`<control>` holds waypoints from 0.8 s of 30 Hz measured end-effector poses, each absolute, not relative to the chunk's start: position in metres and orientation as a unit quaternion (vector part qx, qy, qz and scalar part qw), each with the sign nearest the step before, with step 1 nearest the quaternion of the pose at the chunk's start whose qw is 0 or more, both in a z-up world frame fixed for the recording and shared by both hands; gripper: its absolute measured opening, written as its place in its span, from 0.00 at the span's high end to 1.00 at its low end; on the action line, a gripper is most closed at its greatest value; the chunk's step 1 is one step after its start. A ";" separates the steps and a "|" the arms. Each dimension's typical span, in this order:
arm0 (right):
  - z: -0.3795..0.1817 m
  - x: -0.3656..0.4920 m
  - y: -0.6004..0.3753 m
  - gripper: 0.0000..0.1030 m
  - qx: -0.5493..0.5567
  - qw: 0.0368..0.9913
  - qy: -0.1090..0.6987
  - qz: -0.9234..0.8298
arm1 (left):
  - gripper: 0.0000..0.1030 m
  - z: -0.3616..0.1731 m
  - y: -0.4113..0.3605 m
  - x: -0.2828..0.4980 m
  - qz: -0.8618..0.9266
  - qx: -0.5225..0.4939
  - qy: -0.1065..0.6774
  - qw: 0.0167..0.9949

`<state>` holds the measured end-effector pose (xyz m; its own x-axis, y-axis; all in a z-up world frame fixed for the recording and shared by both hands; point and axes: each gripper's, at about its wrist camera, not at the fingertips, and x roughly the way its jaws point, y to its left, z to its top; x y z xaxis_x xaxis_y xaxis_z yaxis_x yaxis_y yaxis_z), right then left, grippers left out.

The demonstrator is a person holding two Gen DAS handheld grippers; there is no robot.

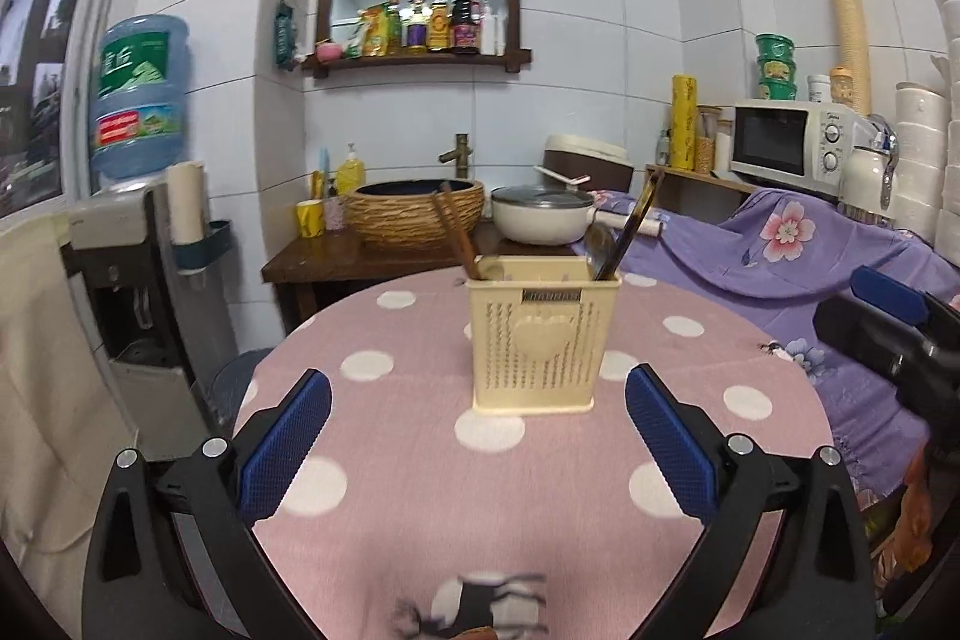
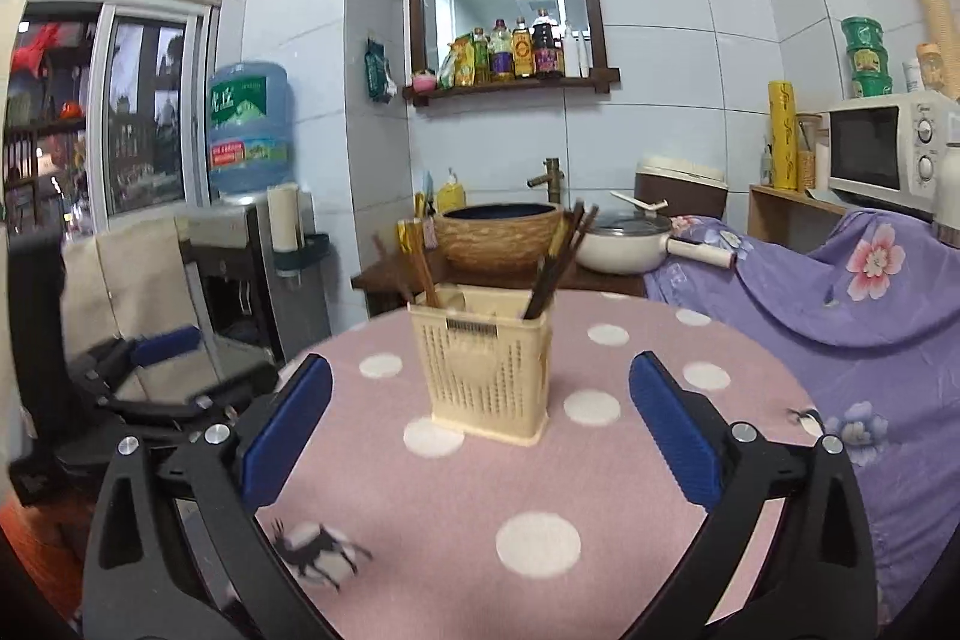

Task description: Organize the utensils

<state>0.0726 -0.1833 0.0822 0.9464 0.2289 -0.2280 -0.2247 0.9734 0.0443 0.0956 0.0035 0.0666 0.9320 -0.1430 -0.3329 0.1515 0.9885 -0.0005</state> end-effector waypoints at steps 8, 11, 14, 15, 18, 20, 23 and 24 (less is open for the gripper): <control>0.047 0.004 -0.173 0.05 -0.051 0.991 0.091 0.089 | 0.06 0.051 -0.002 0.043 -0.072 -0.003 0.150 0.986; 0.042 -0.014 -0.177 0.05 -0.046 0.993 0.081 0.078 | 0.06 0.049 -0.002 0.031 -0.084 -0.012 0.145 0.986; 0.042 -0.017 -0.183 0.05 -0.035 0.993 0.084 0.073 | 0.06 0.046 -0.004 0.025 -0.079 0.000 0.148 0.986; 0.041 -0.019 -0.186 0.05 -0.029 0.993 0.089 0.074 | 0.06 0.044 -0.004 0.024 -0.081 0.001 0.151 0.985; 0.039 -0.018 -0.191 0.05 -0.017 0.992 0.096 0.077 | 0.06 0.037 -0.004 0.020 -0.079 0.003 0.159 0.984; 0.036 -0.017 -0.191 0.05 -0.016 0.992 0.102 0.078 | 0.06 0.036 -0.003 0.019 -0.076 -0.001 0.161 0.984; 0.035 -0.017 -0.190 0.05 -0.019 0.992 0.100 0.079 | 0.06 0.036 0.001 0.019 -0.070 -0.009 0.159 0.985; 0.035 -0.016 -0.189 0.05 -0.019 0.992 0.100 0.080 | 0.06 0.036 0.002 0.019 -0.068 -0.011 0.158 0.985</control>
<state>-0.0157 -0.1894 0.0346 0.9670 0.1558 -0.2017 -0.1633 0.9863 -0.0210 0.0194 0.0023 0.0365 0.9407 -0.1380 -0.3098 0.1312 0.9904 -0.0427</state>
